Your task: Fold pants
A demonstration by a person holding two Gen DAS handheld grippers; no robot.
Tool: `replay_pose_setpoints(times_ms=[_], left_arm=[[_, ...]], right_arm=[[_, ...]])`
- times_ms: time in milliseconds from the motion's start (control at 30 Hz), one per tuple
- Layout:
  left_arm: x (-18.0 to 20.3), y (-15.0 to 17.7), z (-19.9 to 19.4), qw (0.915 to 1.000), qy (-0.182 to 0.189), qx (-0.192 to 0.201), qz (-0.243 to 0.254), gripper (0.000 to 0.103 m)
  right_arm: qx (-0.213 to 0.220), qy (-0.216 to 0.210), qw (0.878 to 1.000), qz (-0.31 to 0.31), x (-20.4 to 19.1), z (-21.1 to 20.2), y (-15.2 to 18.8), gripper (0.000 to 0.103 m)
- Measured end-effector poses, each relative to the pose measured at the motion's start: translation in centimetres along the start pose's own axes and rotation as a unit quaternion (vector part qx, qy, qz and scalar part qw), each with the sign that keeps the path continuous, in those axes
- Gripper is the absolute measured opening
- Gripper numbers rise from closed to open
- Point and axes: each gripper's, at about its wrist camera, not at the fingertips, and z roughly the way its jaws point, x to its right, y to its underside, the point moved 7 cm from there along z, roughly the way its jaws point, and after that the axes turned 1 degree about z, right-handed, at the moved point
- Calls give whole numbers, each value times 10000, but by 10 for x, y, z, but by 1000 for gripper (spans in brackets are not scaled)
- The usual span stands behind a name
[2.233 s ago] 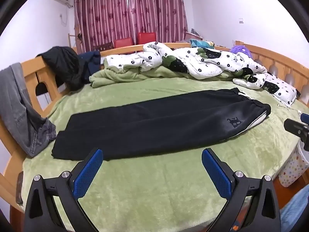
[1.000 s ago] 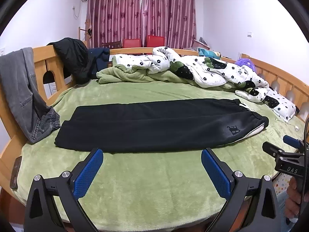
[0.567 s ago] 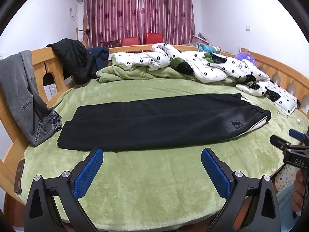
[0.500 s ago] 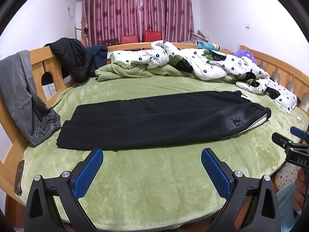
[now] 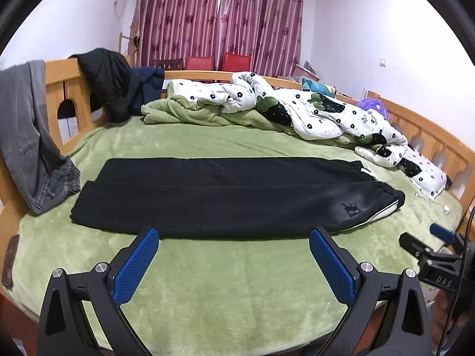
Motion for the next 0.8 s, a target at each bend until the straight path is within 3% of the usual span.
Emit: replay_pose_setpoints(times_ms=[200, 533, 600, 667, 800], left_arm=[[-9, -4, 4, 9974, 317, -60, -641, 102], [-12, -6, 20, 9902, 492, -131, -1302, 102], [-10, -10, 27, 9929, 355, -255, -1104, 102], [-13, -18, 25, 9968, 137, -123, -772, 100], [-43, -32, 31, 9974, -355, -115, -624, 100]], right_arm=[[149, 154, 9997, -92, -17, -6, -12, 103], [277, -114, 9994, -171, -26, -25, -42, 103], [346, -94, 9992, -179, -21, -22, -49, 103], [377, 25, 9988, -305, -15, -15, -55, 103], [472, 195, 9976, -466, 0, 2, -63, 103]])
